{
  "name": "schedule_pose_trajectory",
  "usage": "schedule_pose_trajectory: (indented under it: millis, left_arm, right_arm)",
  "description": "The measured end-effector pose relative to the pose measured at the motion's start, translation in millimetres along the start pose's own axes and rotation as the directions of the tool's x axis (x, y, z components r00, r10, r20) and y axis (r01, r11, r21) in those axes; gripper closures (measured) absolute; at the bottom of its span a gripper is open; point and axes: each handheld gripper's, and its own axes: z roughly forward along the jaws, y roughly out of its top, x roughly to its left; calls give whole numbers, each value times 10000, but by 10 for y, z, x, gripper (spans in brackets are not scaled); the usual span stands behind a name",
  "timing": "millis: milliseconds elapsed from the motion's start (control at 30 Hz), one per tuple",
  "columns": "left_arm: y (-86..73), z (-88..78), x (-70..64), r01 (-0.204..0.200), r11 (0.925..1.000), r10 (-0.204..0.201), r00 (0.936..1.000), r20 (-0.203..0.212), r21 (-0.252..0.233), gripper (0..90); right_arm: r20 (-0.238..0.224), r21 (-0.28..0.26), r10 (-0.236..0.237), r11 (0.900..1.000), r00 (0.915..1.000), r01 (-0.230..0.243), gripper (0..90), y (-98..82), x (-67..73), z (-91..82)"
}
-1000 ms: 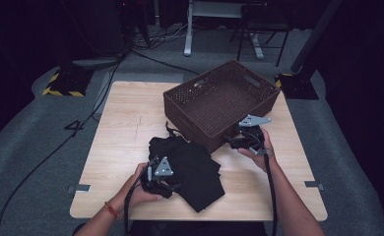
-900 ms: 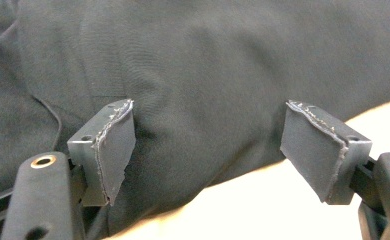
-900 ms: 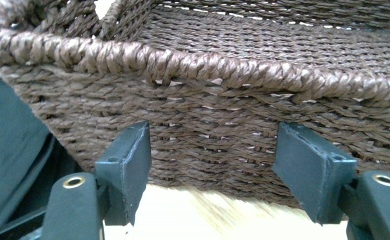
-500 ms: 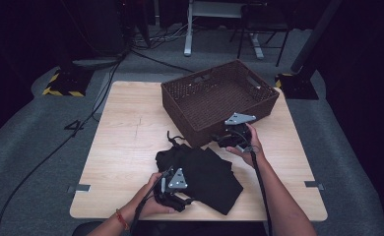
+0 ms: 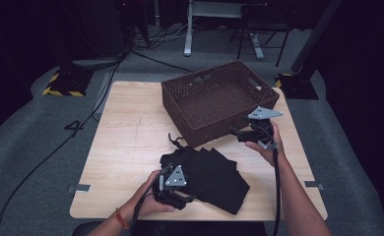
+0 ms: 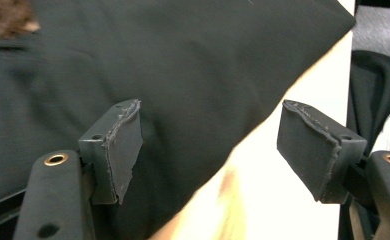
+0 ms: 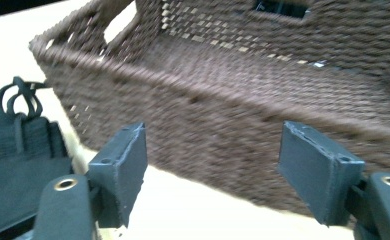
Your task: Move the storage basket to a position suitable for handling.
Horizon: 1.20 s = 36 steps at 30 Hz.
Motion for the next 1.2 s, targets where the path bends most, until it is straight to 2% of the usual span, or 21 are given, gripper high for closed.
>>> schedule_pose_trajectory:
  millis: [33,67,100,167,233,267,300,367,400,433,467,533,600,633,667,733,800,833,933,967,1200]
  left_arm:
    - [3,-69,47,44,9999,-46,9996,-262,-95,264]
    - [3,-69,47,44,9999,-46,9996,-262,-95,261]
    - [-6,-120,101,52,9999,-61,9984,-561,-160,260]
    - [-19,-141,142,144,9996,-158,9978,-646,-229,258]
    - [-42,-168,195,253,9990,-277,9972,-694,-362,259]
    - [-71,-177,246,251,9992,-280,9949,-971,-312,259]
    - [-71,-177,246,251,9992,-280,9949,-971,-312,260]
    - [-102,-203,311,416,9981,-471,9902,-1314,-444,260]
    - [-102,-203,311,416,9981,-471,9902,-1314,-444,258]
    - [-117,-244,355,391,9982,-472,9791,-1980,-447,249]
    - [-134,-270,392,531,9975,-624,9711,-2304,-465,224]
    - [-190,-320,510,1002,9932,-1109,9687,-2220,-591,199]
    - [-223,-308,575,1183,9919,-1256,9687,-2142,-466,193]
    - [-258,-266,633,1459,9889,-1486,9752,-1638,-290,181]
    - [-258,-266,633,1459,9889,-1486,9752,-1638,-290,175]
    - [-292,-179,633,1397,9902,-1383,9820,-1284,17,178]
    - [-303,-149,626,1394,9902,-1372,9836,-1170,102,187]
    - [-317,-117,615,1447,9893,-1419,9841,-1068,191,218]
    - [-329,-88,591,1492,9885,-1468,9858,-815,249,248]
    - [-324,-51,535,1403,9895,-1379,9883,-659,344,256]
    - [-231,48,353,1046,9925,-1016,9937,-477,641,270]
  right_arm:
    - [6,-94,81,9999,10000,-81,255,19,-45,-24]
    - [-38,-143,94,9999,9999,-94,247,40,-83,-35]
    - [-14,-131,56,9999,10000,-56,240,65,-106,-35]
    - [21,27,-86,10000,10000,86,214,131,-134,-5]
    - [-108,35,-222,9997,9997,223,213,180,-139,17]
    - [-189,53,-254,9997,9995,255,208,207,-137,33]
    - [-189,53,-254,9997,9995,255,208,207,-137,33]
    - [-335,417,-546,9976,9979,560,193,278,-113,126]
    - [-335,417,-546,9976,9979,560,193,278,-113,126]
    - [-453,577,-621,9962,9970,646,197,313,-92,187]
    - [-509,588,-595,9963,9969,624,204,325,-87,212]
    - [-713,683,-539,9959,9960,588,206,335,-79,269]
    - [-701,897,-659,9934,9954,720,201,331,-67,347]
    - [-707,935,-713,9926,9949,778,201,331,-64,366]
    - [-707,935,-713,9926,9949,778,201,331,-64,366]
    - [-680,1030,-852,9904,9940,920,201,332,-43,412]
    - [-632,1058,-920,9895,9938,983,213,329,-33,418]
    - [-317,1062,-1217,9865,9921,1244,280,323,-16,417]
    - [-322,1072,-1245,9861,9917,1272,290,323,-11,412]
    - [-342,1038,-1207,9869,9921,1236,303,322,7,407]
    - [-627,835,-990,9911,9931,1040,366,325,102,397]
